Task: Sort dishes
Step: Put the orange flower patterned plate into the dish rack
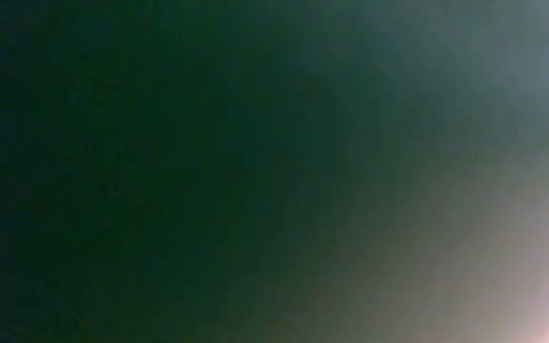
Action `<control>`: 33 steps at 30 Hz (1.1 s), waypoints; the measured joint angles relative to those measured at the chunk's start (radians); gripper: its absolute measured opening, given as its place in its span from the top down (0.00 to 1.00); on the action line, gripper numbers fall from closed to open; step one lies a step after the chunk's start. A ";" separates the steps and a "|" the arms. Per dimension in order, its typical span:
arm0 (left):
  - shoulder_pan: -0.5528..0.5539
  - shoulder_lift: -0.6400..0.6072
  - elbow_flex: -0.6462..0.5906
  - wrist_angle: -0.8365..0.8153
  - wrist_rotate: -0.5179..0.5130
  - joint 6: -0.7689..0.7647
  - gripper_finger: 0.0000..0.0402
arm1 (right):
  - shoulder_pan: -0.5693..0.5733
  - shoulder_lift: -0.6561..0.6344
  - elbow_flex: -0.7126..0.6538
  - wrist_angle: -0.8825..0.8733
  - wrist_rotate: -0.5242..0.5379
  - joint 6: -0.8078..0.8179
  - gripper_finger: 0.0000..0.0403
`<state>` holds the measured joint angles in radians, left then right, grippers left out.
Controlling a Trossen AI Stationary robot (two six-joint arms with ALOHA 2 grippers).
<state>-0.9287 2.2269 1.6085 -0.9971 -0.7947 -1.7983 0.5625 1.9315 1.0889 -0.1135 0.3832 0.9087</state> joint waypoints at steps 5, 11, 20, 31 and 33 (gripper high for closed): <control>0.002 -0.022 0.000 0.000 0.059 0.006 0.45 | -0.001 -0.003 -0.001 -0.002 -0.002 -0.003 1.00; 0.002 -0.029 0.001 0.001 0.112 0.008 0.45 | -0.002 -0.003 0.000 0.001 -0.009 -0.002 1.00; -0.002 -0.031 0.001 -0.005 0.005 0.001 0.45 | -0.001 -0.003 0.000 -0.007 -0.017 0.005 1.00; -0.003 -0.035 0.001 -0.004 -0.064 -0.011 0.45 | 0.000 -0.003 0.000 -0.008 -0.018 0.026 1.00; -0.003 -0.041 0.001 -0.003 -0.105 -0.019 0.45 | 0.000 -0.003 0.000 -0.010 -0.018 0.026 1.00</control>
<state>-0.9314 2.1855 1.6093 -0.9997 -0.9000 -1.8171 0.5628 1.9289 1.0889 -0.1231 0.3656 0.9348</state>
